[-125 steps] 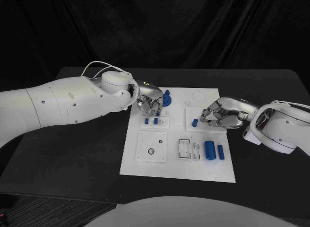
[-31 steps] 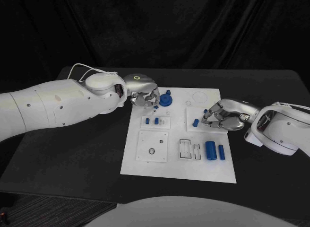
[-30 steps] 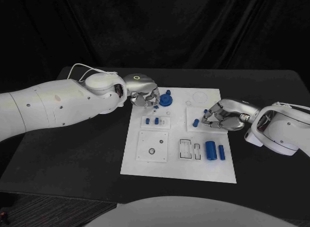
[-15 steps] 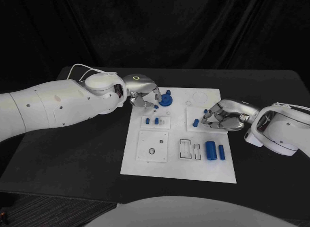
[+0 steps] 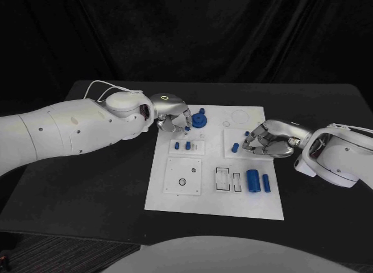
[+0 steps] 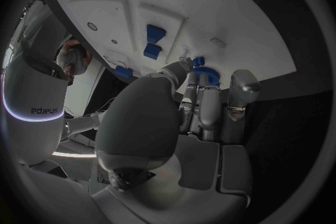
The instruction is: Assemble the parts on the task board
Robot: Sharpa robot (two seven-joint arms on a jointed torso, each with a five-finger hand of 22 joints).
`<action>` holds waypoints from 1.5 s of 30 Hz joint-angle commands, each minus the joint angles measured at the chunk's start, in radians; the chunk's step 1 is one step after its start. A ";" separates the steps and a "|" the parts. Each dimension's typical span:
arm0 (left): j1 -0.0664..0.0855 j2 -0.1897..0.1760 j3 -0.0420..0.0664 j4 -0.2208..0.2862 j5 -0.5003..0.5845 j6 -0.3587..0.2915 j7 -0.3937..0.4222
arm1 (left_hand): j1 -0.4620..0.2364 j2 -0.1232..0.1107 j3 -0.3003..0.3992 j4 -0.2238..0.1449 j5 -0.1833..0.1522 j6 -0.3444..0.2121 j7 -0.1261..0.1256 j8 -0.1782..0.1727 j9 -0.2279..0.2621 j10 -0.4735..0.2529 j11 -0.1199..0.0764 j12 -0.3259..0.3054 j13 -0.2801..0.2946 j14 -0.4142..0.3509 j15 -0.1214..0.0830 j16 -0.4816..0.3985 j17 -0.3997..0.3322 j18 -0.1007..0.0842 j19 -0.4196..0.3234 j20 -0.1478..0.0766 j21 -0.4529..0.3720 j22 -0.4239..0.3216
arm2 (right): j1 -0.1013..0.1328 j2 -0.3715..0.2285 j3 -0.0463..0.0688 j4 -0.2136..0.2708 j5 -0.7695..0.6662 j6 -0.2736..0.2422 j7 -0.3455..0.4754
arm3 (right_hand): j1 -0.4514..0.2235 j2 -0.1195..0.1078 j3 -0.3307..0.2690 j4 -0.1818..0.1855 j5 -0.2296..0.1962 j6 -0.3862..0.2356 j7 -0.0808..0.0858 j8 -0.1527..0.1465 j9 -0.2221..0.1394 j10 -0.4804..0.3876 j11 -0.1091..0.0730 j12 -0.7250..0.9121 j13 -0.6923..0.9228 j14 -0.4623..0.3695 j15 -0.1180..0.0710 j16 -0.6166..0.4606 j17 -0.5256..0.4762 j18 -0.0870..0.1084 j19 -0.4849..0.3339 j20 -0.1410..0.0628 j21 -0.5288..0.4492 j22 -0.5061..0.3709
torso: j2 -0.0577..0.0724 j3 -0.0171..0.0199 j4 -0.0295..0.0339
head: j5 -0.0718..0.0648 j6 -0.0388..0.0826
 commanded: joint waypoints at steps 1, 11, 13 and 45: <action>-0.004 0.009 0.001 -0.006 -0.001 0.017 -0.004 | 0.009 0.006 0.000 -0.002 0.009 0.009 0.001 0.004 -0.002 0.013 0.000 -0.007 -0.008 -0.001 0.001 -0.005 -0.001 0.017 0.006 -0.005 0.000 0.117 | -0.003 0.000 0.000 0.001 0.000 0.004 -0.011 | 0.009 -0.004 -0.002 -0.005 0.000 -0.001 0.001 0.005 0.001 -0.007 -0.001 -0.006 -0.001 -0.002 0.000 -0.003 0.000 0.020 0.004 0.004 -0.004 0.057 | 0.000 0.0007 -0.0001 | 0.001 0.000; -0.011 0.033 0.001 -0.036 -0.001 0.015 0.001 | 0.019 0.014 0.008 -0.009 0.029 0.019 0.001 0.006 -0.005 0.036 0.001 -0.016 -0.030 0.004 0.001 -0.002 0.001 0.016 0.013 -0.008 0.006 0.119 | -0.003 0.000 0.000 0.001 0.000 0.004 -0.010 | 0.010 -0.005 -0.002 -0.006 -0.003 0.000 0.001 0.006 0.002 -0.007 0.000 -0.006 -0.001 -0.002 0.000 -0.003 0.000 0.020 0.004 0.004 -0.005 0.057 | 0.001 -0.0009 0.0008 | -0.003 0.000; -0.013 0.037 0.001 -0.043 -0.001 0.015 0.002 | 0.023 0.015 0.011 -0.011 0.032 0.018 0.001 0.004 -0.007 0.039 0.001 -0.018 -0.034 0.004 0.000 -0.002 -0.001 0.016 0.013 -0.009 0.006 0.120 | -0.003 0.001 0.000 0.001 0.000 0.005 -0.010 | 0.010 -0.005 -0.002 -0.006 -0.003 0.000 0.001 0.006 0.002 -0.007 0.000 -0.006 -0.001 -0.002 0.000 -0.003 0.000 0.020 0.004 0.004 -0.005 0.057 | 0.001 -0.0008 0.0011 | -0.004 0.000; -0.025 0.041 0.001 -0.057 -0.001 0.047 0.001 | 0.047 0.013 0.018 -0.038 0.020 0.076 0.001 0.017 -0.016 0.161 -0.002 -0.018 -0.083 0.004 0.001 -0.001 -0.011 0.015 0.016 -0.015 0.014 0.121 | -0.004 -0.002 0.000 0.001 0.000 0.006 -0.012 | 0.011 -0.005 -0.001 -0.007 -0.010 -0.002 0.001 0.004 0.002 -0.008 -0.001 -0.007 -0.003 -0.002 0.000 -0.004 -0.002 0.020 0.004 0.005 -0.007 0.057 | 0.000 0.0007 0.0021 | -0.003 0.000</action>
